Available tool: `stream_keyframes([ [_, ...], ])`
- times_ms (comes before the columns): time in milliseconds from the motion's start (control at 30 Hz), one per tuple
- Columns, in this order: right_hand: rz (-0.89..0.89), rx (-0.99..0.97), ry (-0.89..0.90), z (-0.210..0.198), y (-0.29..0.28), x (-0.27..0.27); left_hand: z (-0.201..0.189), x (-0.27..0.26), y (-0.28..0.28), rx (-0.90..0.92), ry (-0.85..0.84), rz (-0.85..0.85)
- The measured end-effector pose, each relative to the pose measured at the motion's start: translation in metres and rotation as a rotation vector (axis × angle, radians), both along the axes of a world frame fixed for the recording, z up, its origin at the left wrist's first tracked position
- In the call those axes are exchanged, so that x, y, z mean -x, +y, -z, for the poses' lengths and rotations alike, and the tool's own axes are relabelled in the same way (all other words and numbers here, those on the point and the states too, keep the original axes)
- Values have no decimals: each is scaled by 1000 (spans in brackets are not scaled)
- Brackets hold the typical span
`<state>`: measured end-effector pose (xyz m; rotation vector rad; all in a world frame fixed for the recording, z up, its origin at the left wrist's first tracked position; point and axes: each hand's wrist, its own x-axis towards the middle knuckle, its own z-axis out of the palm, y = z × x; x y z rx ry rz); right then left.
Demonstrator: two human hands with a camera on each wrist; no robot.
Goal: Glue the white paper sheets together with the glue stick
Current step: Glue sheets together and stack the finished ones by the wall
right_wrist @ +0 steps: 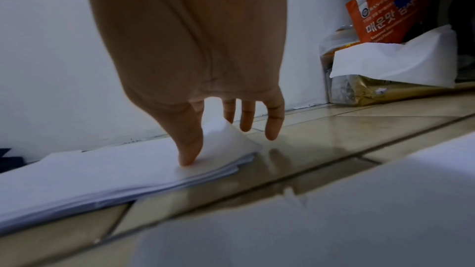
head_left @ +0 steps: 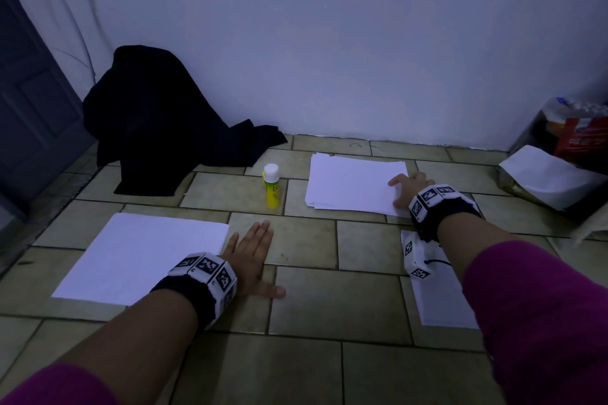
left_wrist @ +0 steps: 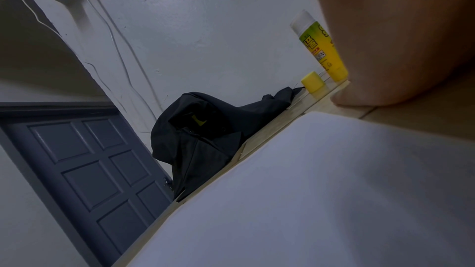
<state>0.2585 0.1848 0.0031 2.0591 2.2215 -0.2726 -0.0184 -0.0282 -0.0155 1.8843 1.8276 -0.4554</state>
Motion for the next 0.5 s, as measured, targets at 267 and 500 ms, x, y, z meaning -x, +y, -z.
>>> stream_keyframes([
  [267,-47,117,60,-14,0,-8,2,1,1,9,2,-2],
  [500,-5,238,314,-47,-24,-22,1,0,1,16,12,-17],
])
